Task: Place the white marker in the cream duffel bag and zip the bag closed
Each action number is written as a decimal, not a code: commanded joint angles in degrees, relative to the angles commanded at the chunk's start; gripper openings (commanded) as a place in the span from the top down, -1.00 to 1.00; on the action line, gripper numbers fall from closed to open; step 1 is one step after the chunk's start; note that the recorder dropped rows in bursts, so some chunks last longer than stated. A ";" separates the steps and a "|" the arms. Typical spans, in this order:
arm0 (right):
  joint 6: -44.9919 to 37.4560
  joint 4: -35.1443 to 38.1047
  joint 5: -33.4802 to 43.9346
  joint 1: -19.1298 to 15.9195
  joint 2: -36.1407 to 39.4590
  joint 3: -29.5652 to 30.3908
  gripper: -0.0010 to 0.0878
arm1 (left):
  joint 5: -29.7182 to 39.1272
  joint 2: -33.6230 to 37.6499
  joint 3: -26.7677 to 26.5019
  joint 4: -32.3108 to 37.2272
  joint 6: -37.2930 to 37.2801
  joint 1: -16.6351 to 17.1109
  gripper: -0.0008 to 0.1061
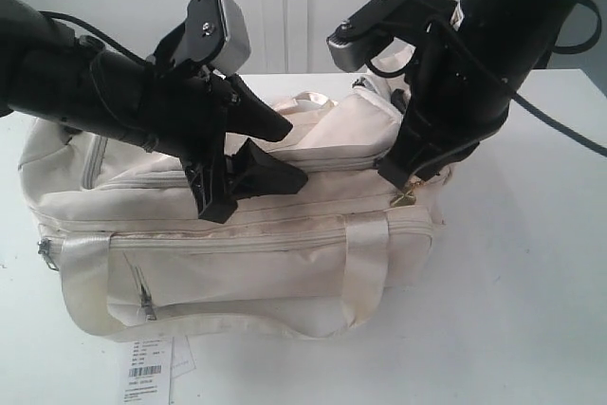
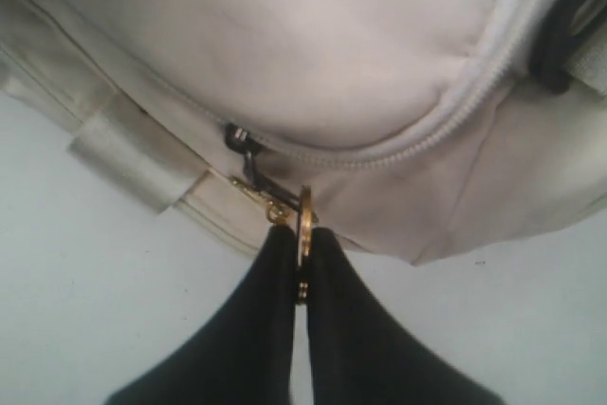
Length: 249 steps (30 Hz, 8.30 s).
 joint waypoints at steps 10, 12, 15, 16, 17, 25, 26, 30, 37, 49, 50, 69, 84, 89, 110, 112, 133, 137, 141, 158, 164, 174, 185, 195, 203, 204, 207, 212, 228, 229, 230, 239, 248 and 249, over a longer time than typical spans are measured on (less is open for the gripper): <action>-1.19 0.00 -1.12 0.00 0.00 0.00 0.98 | 0.99 0.00 0.00 1.73 -1.33 0.00 0.47; -1.19 0.00 -1.38 0.00 0.00 0.00 0.98 | 1.96 0.00 0.00 4.15 -1.44 0.00 0.71; -1.19 0.00 -1.61 0.00 0.00 0.00 0.98 | 2.23 0.00 0.00 6.01 -1.44 0.00 0.99; -1.19 0.00 -1.78 0.00 0.00 0.00 0.98 | 2.23 0.00 0.00 6.27 -1.59 0.00 0.99; -1.19 0.00 -1.94 0.00 0.00 0.00 0.98 | 1.98 0.00 0.00 6.27 -1.90 0.00 0.99; -1.32 -0.23 -2.53 0.00 0.00 0.00 0.98 | 1.05 -0.31 0.00 6.27 -3.88 0.00 0.99; -1.32 -0.88 -2.84 0.00 0.00 0.00 0.98 | 1.05 -0.55 0.00 6.27 -4.11 0.00 0.99; -1.32 -3.63 -3.29 0.00 -0.21 0.00 0.98 | 1.05 -0.97 0.00 6.50 -4.24 0.00 0.99; -1.32 -5.68 -3.94 0.00 -1.10 0.00 0.98 | 1.16 -1.00 0.00 6.50 -4.24 0.00 0.99; -1.10 -12.32 -7.72 0.00 -1.49 0.00 0.98 | 1.79 -1.00 0.00 6.50 -4.24 0.00 0.99; -1.10 -13.07 -8.29 0.00 -1.49 0.00 0.98 | 1.78 -1.00 0.00 6.50 -4.24 0.00 0.99; -1.34 -17.17 -16.32 0.00 -1.49 0.00 0.98 | 3.12 -1.00 0.00 6.50 -3.62 0.00 0.99; -1.34 -22.31 -21.20 0.00 -1.49 0.00 0.98 | 4.44 -1.00 0.00 6.63 -2.30 0.00 0.99; -1.34 -23.31 -23.09 0.00 -1.49 0.00 0.98 | 4.88 -1.00 0.00 7.86 -2.30 0.00 0.99; -15.53 -13.23 -17.04 0.00 -1.38 0.00 0.98 | -7.06 -6.21 -0.73 6.98 -15.90 0.00 -0.26; -16.52 -14.36 -17.41 0.00 -1.38 0.00 0.98 | -2.55 -9.36 -0.73 4.46 -15.90 0.00 -0.26; -10.43 -16.71 -18.00 0.00 -1.38 0.00 0.98 | -51.59 2.40 1.76 0.01 -11.93 -27.37 -0.20; -10.18 -16.71 -18.69 0.00 -1.38 0.00 0.98 | -51.33 3.81 1.65 0.01 -11.93 -27.37 -0.17; -10.08 -16.71 -18.70 0.00 -1.38 0.00 0.98 | -51.58 5.40 1.65 0.50 -12.02 -27.37 -0.10; -8.55 -16.92 -25.73 -0.68 -0.77 0.00 0.98 | -50.99 5.91 1.65 -0.32 -13.02 -27.37 0.99; -7.32 -16.80 -28.66 -2.20 1.39 0.00 0.98 | -50.88 5.43 1.65 -0.32 -13.02 -27.37 0.99; -5.70 -16.80 -34.40 -4.61 2.74 -0.10 0.98 | -49.88 5.24 1.65 -0.32 -13.25 -27.37 0.99; -4.84 -16.46 -42.97 -5.58 6.02 -0.10 0.98 | -49.13 4.85 1.65 -0.32 -13.25 -27.37 0.99; -3.23 -16.93 -47.62 -5.66 9.53 -0.69 0.98 | -48.36 4.73 1.65 -0.43 -13.25 -27.37 0.99; -3.23 -16.93 -47.25 -5.66 12.85 -6.22 0.98 | -48.36 4.73 1.65 -0.43 -13.25 -27.37 0.99; -3.23 -16.93 -47.25 -5.66 13.40 -6.68 0.98 | -48.36 4.73 1.65 -0.43 -13.25 -27.37 0.99; -3.23 -16.93 -47.13 -5.66 14.38 -7.91 0.98 | -48.36 4.73 1.65 -0.43 -13.25 -27.37 0.99; -3.23 -16.93 -47.13 -5.66 16.37 -10.18 0.98 | -48.36 4.73 1.65 -0.43 -13.25 -27.37 0.99; 0.73 -19.74 -43.84 -5.66 15.73 -10.70 -0.15 | -49.35 4.73 1.65 -4.55 -13.25 -27.37 0.00; 1.54 -19.74 -42.19 -5.66 15.04 -10.70 -0.18 | -50.20 4.73 1.65 -5.13 -13.25 -27.37 -0.06; 3.01 -19.74 -40.54 -5.66 14.46 -10.70 -0.18 | -51.24 4.73 1.65 -5.91 -13.25 -27.37 -0.10; 7.70 -16.45 -26.60 -5.66 9.31 -10.70 -0.18 | -55.50 2.04 1.65 -13.88 -13.25 -27.37 -0.22; 12.12 -9.55 -16.25 -9.18 5.84 -10.59 -0.12 | -53.42 -3.96 1.65 -27.45 -2.83 -27.37 0.10; 12.12 -8.81 -15.47 -9.79 5.58 -10.46 -0.06 | -53.42 -4.43 1.65 -29.03 -0.72 -27.37 0.21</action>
